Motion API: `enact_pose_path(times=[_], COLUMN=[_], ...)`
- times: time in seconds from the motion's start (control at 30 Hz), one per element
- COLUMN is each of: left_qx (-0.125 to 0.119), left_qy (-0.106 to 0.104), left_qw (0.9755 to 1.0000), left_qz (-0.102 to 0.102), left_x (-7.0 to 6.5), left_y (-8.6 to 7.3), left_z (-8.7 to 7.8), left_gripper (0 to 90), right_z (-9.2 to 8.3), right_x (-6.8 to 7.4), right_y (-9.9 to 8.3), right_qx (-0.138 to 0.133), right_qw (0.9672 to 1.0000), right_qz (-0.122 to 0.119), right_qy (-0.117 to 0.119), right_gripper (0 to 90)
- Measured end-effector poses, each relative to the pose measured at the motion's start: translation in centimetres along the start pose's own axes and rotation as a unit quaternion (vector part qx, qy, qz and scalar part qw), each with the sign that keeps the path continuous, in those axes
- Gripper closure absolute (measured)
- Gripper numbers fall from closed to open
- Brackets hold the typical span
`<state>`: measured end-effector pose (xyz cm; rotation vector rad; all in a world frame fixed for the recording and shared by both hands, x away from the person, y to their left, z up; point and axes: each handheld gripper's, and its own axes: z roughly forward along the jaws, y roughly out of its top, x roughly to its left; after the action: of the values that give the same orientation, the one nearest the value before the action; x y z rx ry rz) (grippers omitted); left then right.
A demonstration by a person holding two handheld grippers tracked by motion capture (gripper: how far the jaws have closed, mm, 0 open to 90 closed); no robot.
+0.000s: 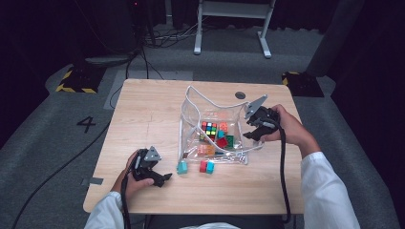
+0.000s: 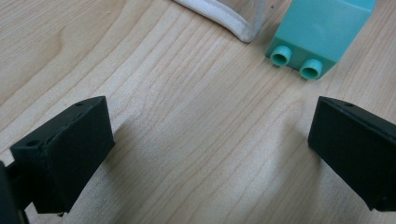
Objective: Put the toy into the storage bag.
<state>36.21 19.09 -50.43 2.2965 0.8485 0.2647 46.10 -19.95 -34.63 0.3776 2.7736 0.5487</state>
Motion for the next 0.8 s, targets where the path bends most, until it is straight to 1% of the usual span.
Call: enact_pose_path(times=[0.03,0.1,0.13,0.17,0.23,0.27,0.3,0.33,0.37,0.4,0.43,0.47,0.5,0.53,0.6,0.63,0.67,0.8], left_qx=[0.000,0.000,0.000,0.000,0.000,0.000,0.000,0.000,0.000,0.000,0.000,0.000,0.000,0.000,0.000,0.000,0.000,0.000], left_qy=[0.000,0.003,0.001,0.001,0.002,0.003,0.000,0.004,0.001,0.004,0.004,0.004,0.001,0.004,0.004,0.004,0.004,0.004], left_qw=[1.0000,1.0000,1.0000,1.0000,1.0000,1.0000,1.0000,1.0000,1.0000,1.0000,1.0000,1.0000,1.0000,1.0000,1.0000,1.0000,1.0000,1.0000], left_qz=[0.000,0.001,0.000,0.001,0.001,0.001,0.000,0.001,0.000,0.001,0.001,0.001,0.000,0.001,0.001,0.001,0.001,0.001], left_x=[0.0,0.0,0.0,0.0,0.0,0.0,0.0,0.0,0.0,0.0,0.0,0.0,0.0,0.0,0.0,0.0,0.0,0.0], left_y=[0.0,0.0,0.0,0.0,0.0,0.0,0.0,0.0,0.0,0.0,0.0,0.0,0.0,0.0,0.0,0.0,0.0,0.0], left_z=[0.0,0.0,0.0,0.0,0.0,0.0,0.0,0.0,0.0,0.0,0.0,0.0,0.0,0.0,0.0,0.0,0.0,0.0], left_gripper=[0.1,0.1,0.1,0.1,0.1,0.1,0.1,0.1,0.1,0.1,0.1,0.1,0.1,0.1,0.1,0.1,0.1,0.1], right_z=[-0.1,-0.3,-0.4,-0.6,-1.0,-1.4,-1.6,-2.0,-2.5,-2.8,-3.2,-3.7,-4.0,-4.5,-5.1,-5.4,-5.7,-6.7], right_x=[-0.1,-0.2,-0.2,-0.2,-0.1,0.0,0.0,0.1,0.1,0.2,0.3,0.5,0.7,0.7,0.8,0.9,1.0,1.5], right_y=[-0.1,-0.4,-0.5,-0.6,-0.9,-1.0,-1.2,-1.4,-1.7,-1.9,-2.3,-2.8,-3.2,-3.7,-4.5,-4.9,-5.3,-6.7], right_qx=[-0.007,-0.009,-0.017,-0.026,-0.046,-0.056,-0.066,-0.071,-0.079,-0.091,-0.105,-0.117,-0.136,-0.145,-0.159,-0.166,-0.171,-0.197], right_qw=[1.0000,1.0000,0.9998,0.9996,0.9988,0.9982,0.9975,0.9970,0.9961,0.9948,0.9932,0.9912,0.9880,0.9866,0.9832,0.9815,0.9801,0.9725], right_qz=[-0.001,0.002,0.003,0.011,0.015,0.013,0.015,0.017,0.016,0.024,0.025,0.044,0.054,0.051,0.061,0.060,0.065,0.078], right_qy=[-0.002,-0.004,-0.005,-0.008,-0.012,-0.019,-0.022,-0.028,-0.035,-0.040,-0.043,-0.045,-0.048,-0.054,-0.065,-0.074,-0.077,-0.097], right_gripper=[44.5,42.6,41.3,38.7,36.8,34.6,33.9,33.2,32.0,31.3,30.2,29.6,29.5,29.1,28.6,28.0,27.8,27.0])
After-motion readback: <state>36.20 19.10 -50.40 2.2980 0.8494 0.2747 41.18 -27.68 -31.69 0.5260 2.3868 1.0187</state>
